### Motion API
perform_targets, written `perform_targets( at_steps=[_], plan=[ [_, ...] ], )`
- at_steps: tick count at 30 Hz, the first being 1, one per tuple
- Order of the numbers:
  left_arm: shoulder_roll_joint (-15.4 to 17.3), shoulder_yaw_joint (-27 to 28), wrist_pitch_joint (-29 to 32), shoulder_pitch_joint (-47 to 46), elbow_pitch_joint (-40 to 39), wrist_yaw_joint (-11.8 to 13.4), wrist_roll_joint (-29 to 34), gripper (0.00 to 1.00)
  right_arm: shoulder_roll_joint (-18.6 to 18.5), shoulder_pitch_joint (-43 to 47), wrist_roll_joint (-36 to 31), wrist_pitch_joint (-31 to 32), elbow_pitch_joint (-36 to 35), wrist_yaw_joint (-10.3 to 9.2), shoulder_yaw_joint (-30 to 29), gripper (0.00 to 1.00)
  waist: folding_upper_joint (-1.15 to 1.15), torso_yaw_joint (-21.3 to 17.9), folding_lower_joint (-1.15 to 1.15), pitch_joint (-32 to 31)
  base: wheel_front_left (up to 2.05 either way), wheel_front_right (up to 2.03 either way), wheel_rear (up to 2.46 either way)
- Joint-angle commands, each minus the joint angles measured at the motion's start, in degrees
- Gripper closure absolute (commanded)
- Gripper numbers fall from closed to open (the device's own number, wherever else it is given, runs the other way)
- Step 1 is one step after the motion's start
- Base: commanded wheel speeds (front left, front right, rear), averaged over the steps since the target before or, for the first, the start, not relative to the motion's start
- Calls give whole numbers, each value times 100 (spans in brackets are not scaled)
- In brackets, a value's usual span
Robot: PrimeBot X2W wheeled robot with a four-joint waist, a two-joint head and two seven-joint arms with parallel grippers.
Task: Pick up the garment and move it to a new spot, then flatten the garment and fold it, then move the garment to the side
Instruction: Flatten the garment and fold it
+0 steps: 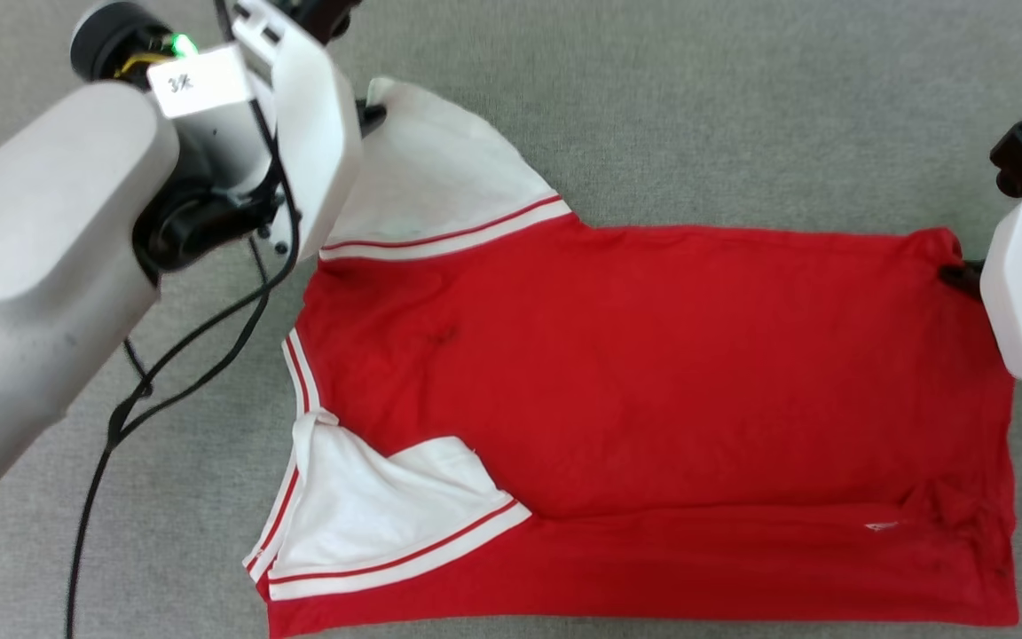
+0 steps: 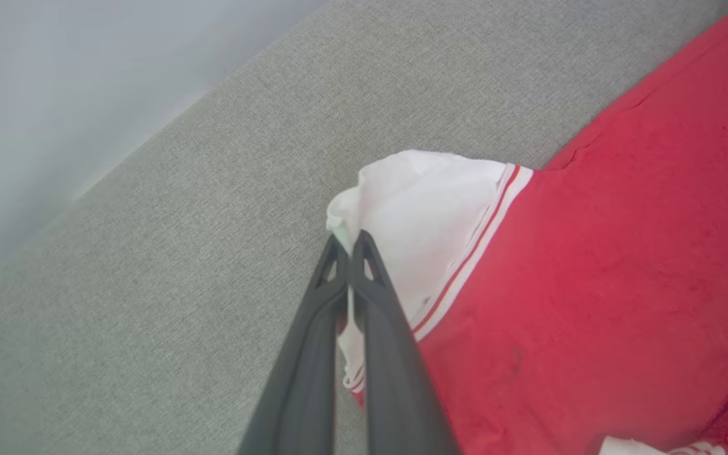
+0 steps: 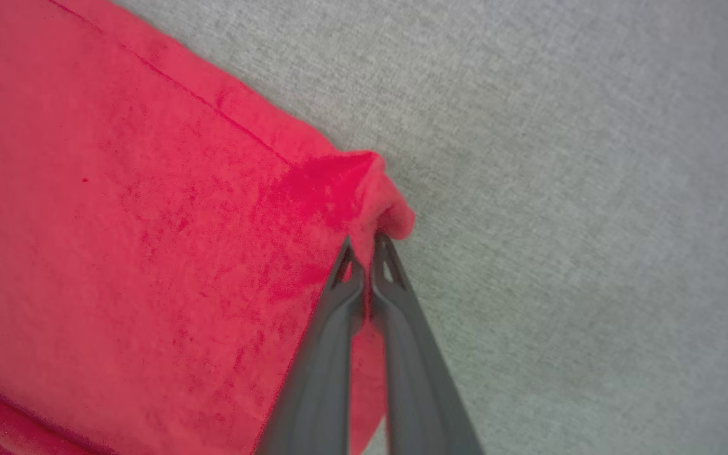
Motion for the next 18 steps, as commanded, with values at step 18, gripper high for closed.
perform_targets(
  at_steps=[18],
  plan=[
    [1078, -462, -829, 2272, -1331, 400, -436, 100, -683, 1907, 475, -1643, -601, -4, 317, 100, 0, 113, 0, -1635, 0, 0, 0]
  ],
)
